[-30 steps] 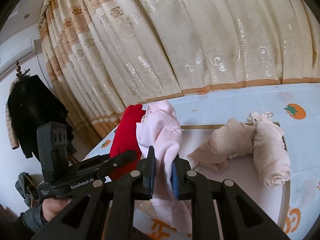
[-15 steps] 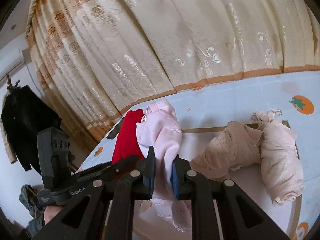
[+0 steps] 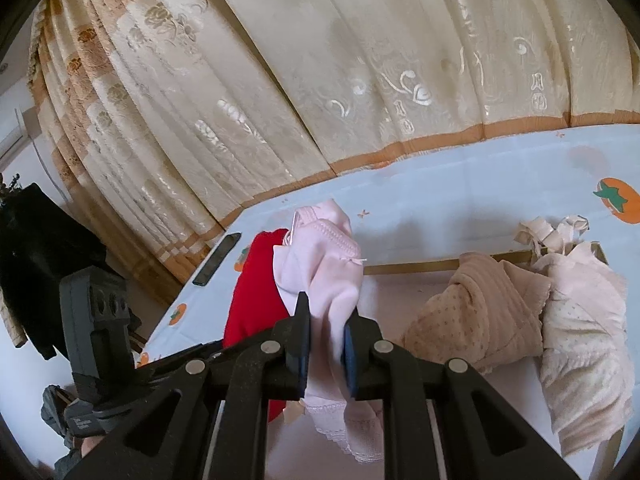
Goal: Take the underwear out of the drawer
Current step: 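Lower both garments into the tray and open both grippers, then raise both open grippers away from the tray, then lower both grippers down into the open drawer toward the clothes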
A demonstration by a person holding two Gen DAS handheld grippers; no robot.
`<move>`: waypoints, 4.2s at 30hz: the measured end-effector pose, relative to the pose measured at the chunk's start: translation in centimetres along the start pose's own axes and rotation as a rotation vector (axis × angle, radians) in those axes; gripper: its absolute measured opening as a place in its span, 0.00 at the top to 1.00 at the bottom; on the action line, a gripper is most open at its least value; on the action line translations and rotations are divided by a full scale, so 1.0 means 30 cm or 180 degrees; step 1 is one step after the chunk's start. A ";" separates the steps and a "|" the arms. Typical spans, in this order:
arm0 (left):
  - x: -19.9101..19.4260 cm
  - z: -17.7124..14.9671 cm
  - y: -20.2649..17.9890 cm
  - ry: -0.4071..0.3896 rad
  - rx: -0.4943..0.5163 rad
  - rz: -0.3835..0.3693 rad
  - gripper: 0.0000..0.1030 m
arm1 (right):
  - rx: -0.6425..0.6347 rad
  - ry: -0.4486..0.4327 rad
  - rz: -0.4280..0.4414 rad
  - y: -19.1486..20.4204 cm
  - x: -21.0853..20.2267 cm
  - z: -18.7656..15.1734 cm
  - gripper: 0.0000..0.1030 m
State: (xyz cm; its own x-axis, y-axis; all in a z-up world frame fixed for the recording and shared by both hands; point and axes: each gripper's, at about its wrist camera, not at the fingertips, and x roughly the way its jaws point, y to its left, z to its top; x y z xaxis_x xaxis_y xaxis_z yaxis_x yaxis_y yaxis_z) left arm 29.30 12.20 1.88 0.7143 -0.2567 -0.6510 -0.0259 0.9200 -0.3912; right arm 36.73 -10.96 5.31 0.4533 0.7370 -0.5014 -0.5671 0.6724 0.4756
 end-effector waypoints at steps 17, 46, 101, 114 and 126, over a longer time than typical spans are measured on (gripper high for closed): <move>0.107 0.033 0.005 0.0216 0.0029 0.0175 0.67 | 0.0116 0.0157 -0.0156 -0.075 0.115 0.005 0.84; -0.203 -0.158 -0.068 -0.0125 0.0682 0.0092 0.53 | -0.0600 0.0037 -0.0007 0.013 -0.237 -0.172 0.48; -0.215 -0.919 -0.082 0.1886 0.1900 0.0176 0.53 | -0.1603 0.1101 0.0288 0.067 -0.439 -0.904 0.45; -0.121 -0.989 -0.077 0.2537 0.2005 0.0196 0.53 | -0.1571 0.1218 0.0349 0.046 -0.392 -0.920 0.45; -0.050 -1.015 -0.069 0.2857 0.1902 0.0149 0.52 | -0.1587 0.1281 0.0349 0.038 -0.366 -0.920 0.45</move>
State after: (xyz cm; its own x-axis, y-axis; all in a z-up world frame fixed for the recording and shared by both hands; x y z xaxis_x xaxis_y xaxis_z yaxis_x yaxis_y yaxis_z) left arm 6.99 1.65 -16.14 -0.0585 -0.1172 -0.9914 0.4794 0.8678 -0.1308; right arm 12.13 -20.19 -8.58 0.1366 0.6510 -0.7467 -0.8905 0.4109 0.1954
